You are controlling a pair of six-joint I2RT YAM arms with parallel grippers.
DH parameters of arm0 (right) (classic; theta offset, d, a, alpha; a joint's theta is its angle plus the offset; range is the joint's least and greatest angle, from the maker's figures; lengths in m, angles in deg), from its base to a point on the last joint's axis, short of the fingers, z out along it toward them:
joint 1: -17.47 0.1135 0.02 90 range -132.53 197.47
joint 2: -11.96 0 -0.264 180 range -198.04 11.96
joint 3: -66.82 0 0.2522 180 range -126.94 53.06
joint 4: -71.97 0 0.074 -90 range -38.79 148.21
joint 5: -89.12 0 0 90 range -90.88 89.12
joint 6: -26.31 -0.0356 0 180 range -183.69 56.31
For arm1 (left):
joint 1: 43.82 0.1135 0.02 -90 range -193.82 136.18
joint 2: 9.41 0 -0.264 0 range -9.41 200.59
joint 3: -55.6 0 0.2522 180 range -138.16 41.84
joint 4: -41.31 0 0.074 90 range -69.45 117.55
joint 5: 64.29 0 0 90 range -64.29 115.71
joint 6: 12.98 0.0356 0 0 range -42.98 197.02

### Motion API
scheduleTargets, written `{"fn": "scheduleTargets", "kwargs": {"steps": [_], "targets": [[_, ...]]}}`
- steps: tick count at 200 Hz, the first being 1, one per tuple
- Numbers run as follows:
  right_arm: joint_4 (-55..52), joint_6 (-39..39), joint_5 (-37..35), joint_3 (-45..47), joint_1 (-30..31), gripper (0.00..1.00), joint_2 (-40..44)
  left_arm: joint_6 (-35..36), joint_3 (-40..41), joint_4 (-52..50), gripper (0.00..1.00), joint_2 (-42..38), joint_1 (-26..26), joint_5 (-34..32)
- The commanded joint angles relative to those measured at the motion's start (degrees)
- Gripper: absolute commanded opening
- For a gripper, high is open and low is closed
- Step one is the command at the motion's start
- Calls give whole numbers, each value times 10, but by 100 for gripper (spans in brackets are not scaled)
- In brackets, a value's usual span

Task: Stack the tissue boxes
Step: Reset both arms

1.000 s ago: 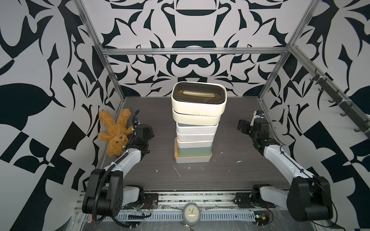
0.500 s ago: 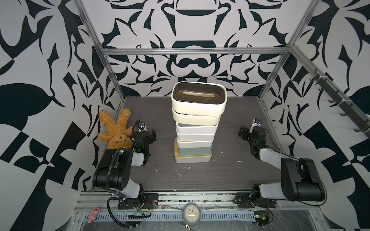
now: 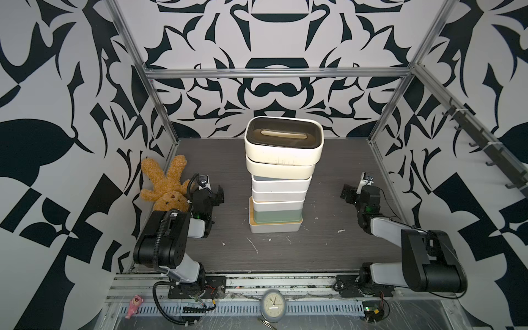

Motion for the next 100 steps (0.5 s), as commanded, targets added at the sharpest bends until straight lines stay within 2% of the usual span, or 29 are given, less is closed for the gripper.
{"fn": "scheduleTargets", "kwargs": {"steps": [1,19,40,61,74,89,100], "targets": [[146,11,25,27,-3,100,-41,1,-8,14,99,3,1,3],[133,22,51,29,-2,99,-35,-1,-12,3,99,1,1,4],[167,38,95,33,0,100,-60,-1,-11,7,99,2,2,3],[282,36,88,52,10,100,-126,-1,-11,6,99,2,2,4],[214,47,88,39,12,100,-101,-3,-11,6,99,1,2,3],[215,51,95,25,15,100,-116,-2,-12,6,99,2,2,3],[178,56,83,13,24,99,-110,-1,-12,6,99,2,2,3]]}}
